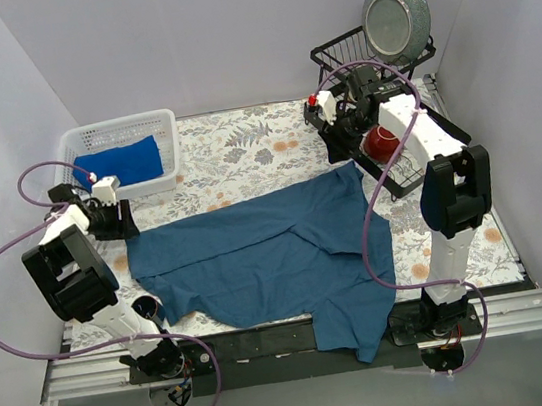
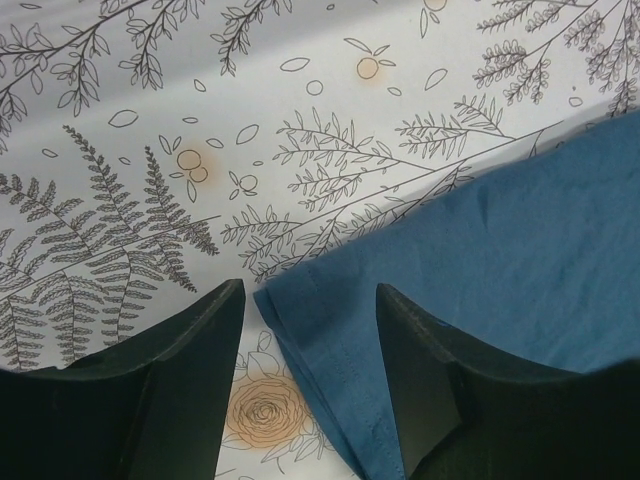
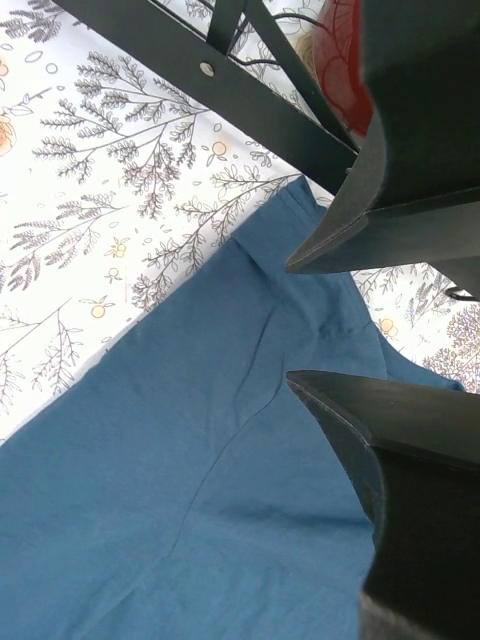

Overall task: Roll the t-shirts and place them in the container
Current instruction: Fold the T-shirt at the center of the board.

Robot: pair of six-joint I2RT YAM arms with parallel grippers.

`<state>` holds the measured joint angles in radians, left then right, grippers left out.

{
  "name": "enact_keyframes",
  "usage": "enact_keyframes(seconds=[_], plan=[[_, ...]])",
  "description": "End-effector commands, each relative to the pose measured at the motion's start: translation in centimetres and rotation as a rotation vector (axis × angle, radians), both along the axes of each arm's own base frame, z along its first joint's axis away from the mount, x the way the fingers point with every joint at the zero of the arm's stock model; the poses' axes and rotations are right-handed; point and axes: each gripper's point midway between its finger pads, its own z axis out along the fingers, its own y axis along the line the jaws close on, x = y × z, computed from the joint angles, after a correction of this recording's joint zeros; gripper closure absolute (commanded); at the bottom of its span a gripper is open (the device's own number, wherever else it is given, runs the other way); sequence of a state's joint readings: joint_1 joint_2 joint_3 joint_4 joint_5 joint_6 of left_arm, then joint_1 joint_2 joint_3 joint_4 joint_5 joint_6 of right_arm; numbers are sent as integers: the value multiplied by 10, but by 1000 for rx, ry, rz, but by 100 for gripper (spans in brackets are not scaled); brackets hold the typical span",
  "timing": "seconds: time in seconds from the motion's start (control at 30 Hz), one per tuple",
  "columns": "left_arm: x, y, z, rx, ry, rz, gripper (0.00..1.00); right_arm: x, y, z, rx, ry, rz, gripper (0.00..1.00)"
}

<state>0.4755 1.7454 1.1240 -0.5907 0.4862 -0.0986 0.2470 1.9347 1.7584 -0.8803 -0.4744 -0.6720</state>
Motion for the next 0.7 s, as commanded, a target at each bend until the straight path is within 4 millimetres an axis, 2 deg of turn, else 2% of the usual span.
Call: enact_keyframes(seconds=[0.0,0.2,0.3,0.43,0.53,0.57,0.6,0.67], plan=[[3,3,-7,26,-22,-64,47,5,5,10,24,-5,-9,48],[-2,2,-13,37,0,-119,53,7,5,8,15,7,-7,48],[-4,-1,-15,23,6,-144,66,11,6,3,12,15,-6,48],[1,3,-11,40,-1,-139,98,17,5,-4,-8,13,-2,48],[-1,6,-3,66,-16,-151,100,23,-3,-18,-64,19,-12,48],[-2,11,-1,94,-24,-168,100,27,-3,-19,-73,10,-14,48],[-5,14,-1,110,-22,-171,100,29,-6,-30,-90,31,-18,48],[-9,27,5,157,-37,-181,100,36,-8,-32,-119,26,-22,48]])
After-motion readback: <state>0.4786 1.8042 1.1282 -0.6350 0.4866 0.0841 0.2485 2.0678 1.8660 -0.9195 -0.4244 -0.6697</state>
